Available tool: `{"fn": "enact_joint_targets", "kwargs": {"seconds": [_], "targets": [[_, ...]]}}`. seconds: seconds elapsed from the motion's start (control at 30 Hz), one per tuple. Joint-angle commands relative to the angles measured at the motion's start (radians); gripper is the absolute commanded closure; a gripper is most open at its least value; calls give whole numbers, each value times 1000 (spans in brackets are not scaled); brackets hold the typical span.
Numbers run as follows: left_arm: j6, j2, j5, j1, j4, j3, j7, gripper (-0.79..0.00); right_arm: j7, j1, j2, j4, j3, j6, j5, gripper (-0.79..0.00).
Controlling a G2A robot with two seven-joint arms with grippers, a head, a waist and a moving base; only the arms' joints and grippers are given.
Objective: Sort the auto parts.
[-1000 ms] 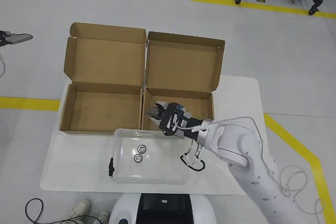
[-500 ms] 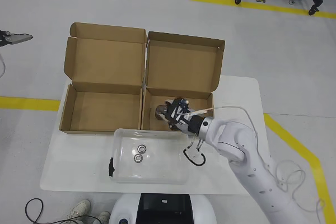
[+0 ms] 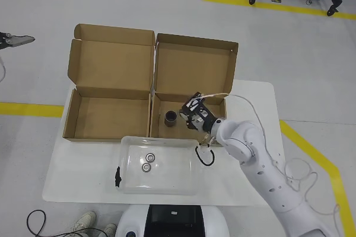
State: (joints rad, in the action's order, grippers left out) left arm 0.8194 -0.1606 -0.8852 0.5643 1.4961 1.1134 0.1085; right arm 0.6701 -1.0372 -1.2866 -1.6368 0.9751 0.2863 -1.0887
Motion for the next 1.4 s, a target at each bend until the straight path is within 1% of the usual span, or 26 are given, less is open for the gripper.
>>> {"fn": "enact_joint_targets", "kwargs": {"seconds": [0.0,0.1,0.4,0.6,0.8,0.83,0.87,0.97,1.0,1.07,1.13,1.27,1.37], "targets": [[0,0,0,0,0,0,0,-785,22,12,-4,24,-7,-31,-4,0],[0,0,0,0,0,0,0,-785,59,44,-13,72,-31,-75,-13,0],[0,0,0,0,0,0,0,-785,133,145,-53,240,-128,-162,-11,0],[0,0,0,0,0,0,0,-785,159,189,-79,306,-182,-190,-15,0],[0,0,0,0,0,0,0,-785,177,215,-97,354,-212,-207,-22,-3],[0,0,0,0,0,0,0,-785,180,217,-99,359,-215,-209,-24,-49],[0,0,0,0,0,0,0,-785,181,220,-102,366,-219,-213,-25,-74],[0,0,0,0,0,0,0,-785,184,230,-110,386,-229,-219,-27,-209],[0,0,0,0,0,0,0,-785,184,233,-113,393,-232,-221,-27,-308],[0,0,0,0,0,0,0,-785,186,237,-117,401,-234,-222,-26,-372],[0,0,0,0,0,0,0,-785,188,240,-121,410,-237,-221,-29,-413],[0,0,0,0,0,0,0,-785,184,243,-127,416,-236,-219,-26,-449],[0,0,0,0,0,0,0,-785,176,238,-126,393,-227,-207,-26,-486]]}}
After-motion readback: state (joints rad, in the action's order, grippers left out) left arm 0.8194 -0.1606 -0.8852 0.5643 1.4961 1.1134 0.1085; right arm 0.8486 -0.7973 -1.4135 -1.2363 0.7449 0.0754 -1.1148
